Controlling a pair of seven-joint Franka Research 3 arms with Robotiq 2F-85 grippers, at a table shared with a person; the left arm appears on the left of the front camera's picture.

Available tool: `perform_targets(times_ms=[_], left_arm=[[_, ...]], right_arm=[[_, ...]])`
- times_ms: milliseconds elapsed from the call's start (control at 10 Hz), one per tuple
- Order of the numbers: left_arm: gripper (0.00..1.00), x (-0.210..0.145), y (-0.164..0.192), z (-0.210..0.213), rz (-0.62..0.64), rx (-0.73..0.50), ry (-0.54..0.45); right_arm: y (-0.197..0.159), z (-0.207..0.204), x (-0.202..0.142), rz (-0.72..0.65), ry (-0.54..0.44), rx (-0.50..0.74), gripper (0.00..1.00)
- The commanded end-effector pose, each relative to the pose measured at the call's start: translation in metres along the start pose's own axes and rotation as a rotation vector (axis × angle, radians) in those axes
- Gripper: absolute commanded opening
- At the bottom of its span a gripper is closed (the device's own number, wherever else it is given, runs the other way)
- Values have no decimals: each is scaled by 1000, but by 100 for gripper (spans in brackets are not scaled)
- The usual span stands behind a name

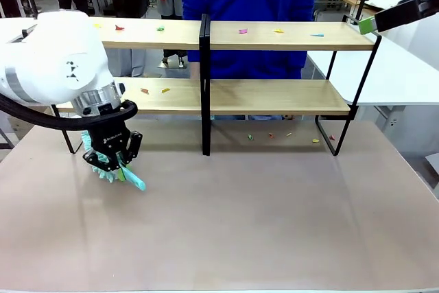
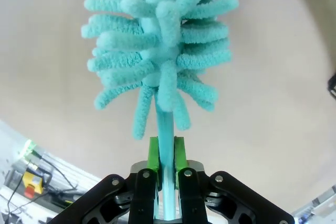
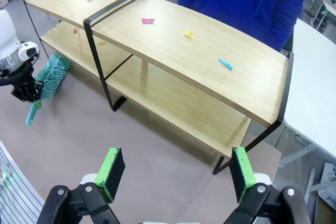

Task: Clean the shelves.
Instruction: Clean a randomly selected level of the Shelf with the Duster.

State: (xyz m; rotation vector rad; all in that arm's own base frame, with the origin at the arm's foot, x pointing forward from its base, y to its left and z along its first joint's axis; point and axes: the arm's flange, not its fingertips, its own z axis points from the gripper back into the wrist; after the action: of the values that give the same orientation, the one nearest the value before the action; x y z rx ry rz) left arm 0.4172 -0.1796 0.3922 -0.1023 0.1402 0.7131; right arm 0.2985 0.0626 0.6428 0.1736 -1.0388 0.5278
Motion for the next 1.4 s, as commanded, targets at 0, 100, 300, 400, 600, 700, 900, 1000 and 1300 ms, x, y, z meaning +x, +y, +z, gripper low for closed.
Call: perform_targets(times_ms=[0, 100, 300, 400, 600, 700, 900, 1000, 1300], left_arm=[[12, -2, 13, 12, 50, 17, 36], [12, -7, 20, 15, 30, 32, 69], [12, -18, 34, 21, -100, 69, 152], [12, -20, 38, 22, -168, 88, 201], [12, -26, 57, 31, -239, 95, 231], [12, -28, 72, 38, -218, 81, 219], [12, -26, 95, 49, -219, 30, 200], [12, -25, 104, 51, -244, 30, 214], [12, -30, 117, 65, -540, -139, 117]], right_arm=[[0, 0, 0, -8, -2, 6, 100], [0, 0, 0, -8, -2, 6, 100], [0, 0, 0, -8, -2, 6, 100], [0, 0, 0, -8, -2, 6, 100], [0, 0, 0, -8, -2, 6, 100], [0, 0, 0, -8, -2, 6, 100], [0, 0, 0, -8, -2, 6, 100], [0, 0, 0, -8, -2, 6, 100], [0, 0, 0, -8, -2, 6, 100]])
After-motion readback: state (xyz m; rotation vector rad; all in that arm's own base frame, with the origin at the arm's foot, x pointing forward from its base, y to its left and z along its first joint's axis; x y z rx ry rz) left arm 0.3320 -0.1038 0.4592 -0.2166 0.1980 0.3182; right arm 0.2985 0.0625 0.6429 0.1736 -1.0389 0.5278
